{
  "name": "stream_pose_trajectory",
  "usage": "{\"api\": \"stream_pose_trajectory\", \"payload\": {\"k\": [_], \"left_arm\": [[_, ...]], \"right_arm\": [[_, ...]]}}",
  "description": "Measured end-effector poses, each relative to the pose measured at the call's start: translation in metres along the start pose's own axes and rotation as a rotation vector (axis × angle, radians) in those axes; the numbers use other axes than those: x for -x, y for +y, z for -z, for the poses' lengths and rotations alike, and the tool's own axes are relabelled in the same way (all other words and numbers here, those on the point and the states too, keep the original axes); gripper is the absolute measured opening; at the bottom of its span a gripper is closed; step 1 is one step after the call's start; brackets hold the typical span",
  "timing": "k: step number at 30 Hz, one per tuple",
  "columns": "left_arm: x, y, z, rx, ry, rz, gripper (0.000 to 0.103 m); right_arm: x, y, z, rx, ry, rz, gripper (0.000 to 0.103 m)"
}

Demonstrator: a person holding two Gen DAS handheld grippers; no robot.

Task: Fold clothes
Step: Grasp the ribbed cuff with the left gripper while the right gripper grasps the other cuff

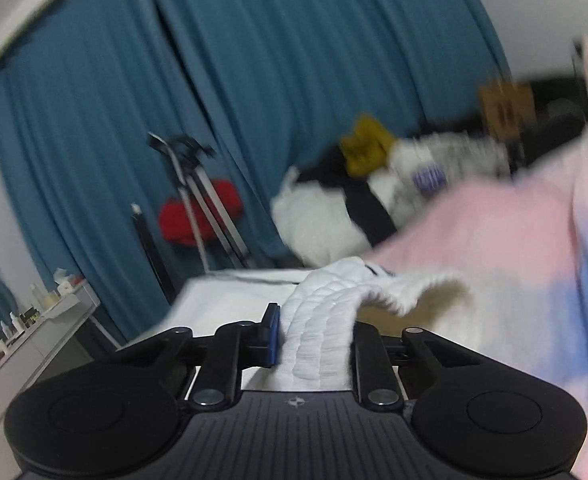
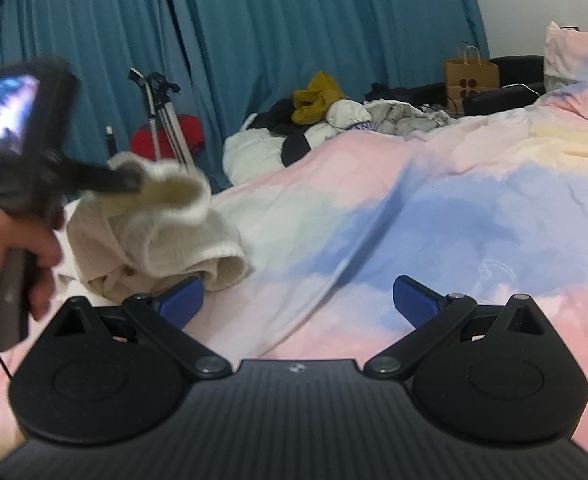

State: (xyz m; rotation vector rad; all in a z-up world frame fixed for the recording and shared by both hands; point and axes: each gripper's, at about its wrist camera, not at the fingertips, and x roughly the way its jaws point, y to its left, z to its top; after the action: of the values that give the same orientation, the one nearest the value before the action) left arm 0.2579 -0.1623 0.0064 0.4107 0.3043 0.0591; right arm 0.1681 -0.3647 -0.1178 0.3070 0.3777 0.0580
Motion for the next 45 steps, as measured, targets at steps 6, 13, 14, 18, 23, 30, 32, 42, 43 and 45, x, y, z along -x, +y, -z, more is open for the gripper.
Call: {"api": "stream_pose_trajectory", "payload": {"k": [6, 13, 14, 18, 23, 30, 32, 42, 43, 45], "left_arm": [[0.094, 0.111, 0.005, 0.299, -0.103, -0.025, 0.016], [0.131, 0.217, 0.089, 0.497, 0.062, -0.081, 0.012], [0.129, 0.228, 0.106, 0.53, 0.107, -0.076, 0.012], [0.119, 0.264, 0.154, 0.644, 0.228, -0.078, 0.012], [0.131, 0.293, 0.184, 0.769, 0.282, -0.041, 0.012], [0.127, 0.294, 0.201, 0.795, 0.308, -0.031, 0.012], [0.125, 0.293, 0.2, 0.79, 0.303, -0.03, 0.013], [0.109, 0.289, 0.199, 0.807, 0.329, -0.011, 0.013], [0.107, 0.288, 0.199, 0.808, 0.334, -0.007, 0.013], [0.105, 0.285, 0.199, 0.803, 0.345, 0.002, 0.013]], "right_arm": [[0.007, 0.017, 0.002, 0.024, -0.011, -0.103, 0.103], [0.024, 0.05, 0.011, 0.047, 0.054, -0.278, 0.103], [0.023, 0.059, 0.014, 0.068, 0.083, -0.294, 0.103], [0.022, 0.095, 0.033, 0.119, 0.216, -0.365, 0.103], [0.028, 0.146, 0.061, 0.255, 0.297, -0.406, 0.102], [0.021, 0.189, 0.095, 0.443, 0.332, -0.382, 0.076], [0.017, 0.193, 0.097, 0.46, 0.357, -0.387, 0.076], [0.021, 0.162, 0.074, 0.299, 0.176, -0.237, 0.039], [0.024, 0.158, 0.069, 0.275, 0.147, -0.216, 0.037], [0.03, 0.147, 0.058, 0.222, 0.097, -0.187, 0.035]]}}
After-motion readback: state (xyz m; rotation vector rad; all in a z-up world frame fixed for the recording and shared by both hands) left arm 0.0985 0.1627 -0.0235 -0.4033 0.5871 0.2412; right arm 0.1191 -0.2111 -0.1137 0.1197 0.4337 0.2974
